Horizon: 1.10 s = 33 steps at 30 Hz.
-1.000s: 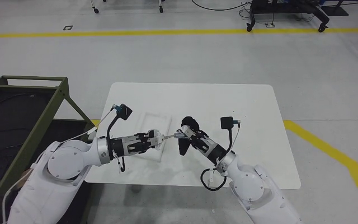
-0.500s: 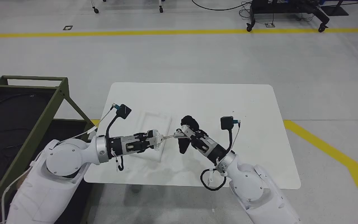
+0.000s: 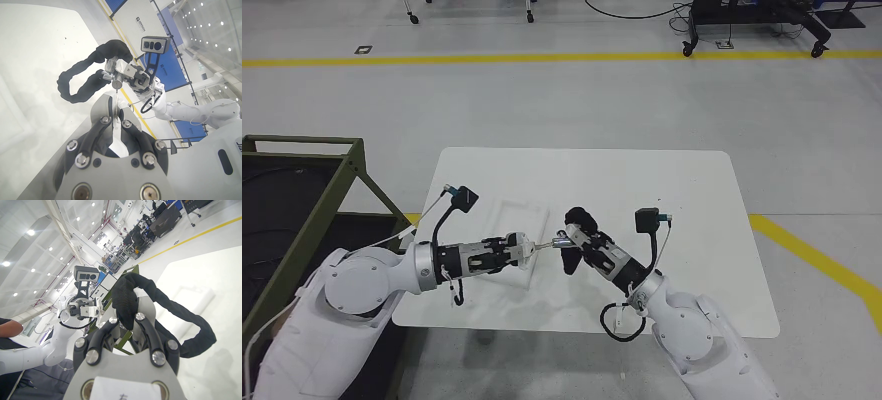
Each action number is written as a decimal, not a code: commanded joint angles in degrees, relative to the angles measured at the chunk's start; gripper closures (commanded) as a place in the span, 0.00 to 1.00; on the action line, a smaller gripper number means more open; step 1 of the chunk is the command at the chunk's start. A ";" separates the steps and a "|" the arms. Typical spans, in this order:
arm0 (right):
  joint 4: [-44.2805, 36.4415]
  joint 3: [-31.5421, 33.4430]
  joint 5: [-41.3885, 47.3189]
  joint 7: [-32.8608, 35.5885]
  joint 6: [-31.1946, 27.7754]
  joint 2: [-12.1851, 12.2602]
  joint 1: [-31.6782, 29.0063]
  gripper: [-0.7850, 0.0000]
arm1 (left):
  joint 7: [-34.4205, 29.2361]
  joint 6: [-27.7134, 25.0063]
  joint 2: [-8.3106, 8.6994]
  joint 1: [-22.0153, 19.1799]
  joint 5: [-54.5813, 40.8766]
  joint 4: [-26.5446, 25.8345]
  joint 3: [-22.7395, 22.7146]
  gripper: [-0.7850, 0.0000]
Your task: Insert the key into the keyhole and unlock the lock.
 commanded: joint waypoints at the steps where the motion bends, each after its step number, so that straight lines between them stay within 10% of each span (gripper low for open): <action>1: 0.00 0.05 -0.40 -0.04 -0.63 -0.05 -0.09 1.00 | -0.08 0.27 -0.01 -0.09 0.12 0.05 0.15 1.00; 33: -0.09 1.82 -1.50 2.43 -2.73 -0.85 -1.27 1.00 | 0.46 1.09 -0.79 -3.70 1.64 1.17 4.22 1.00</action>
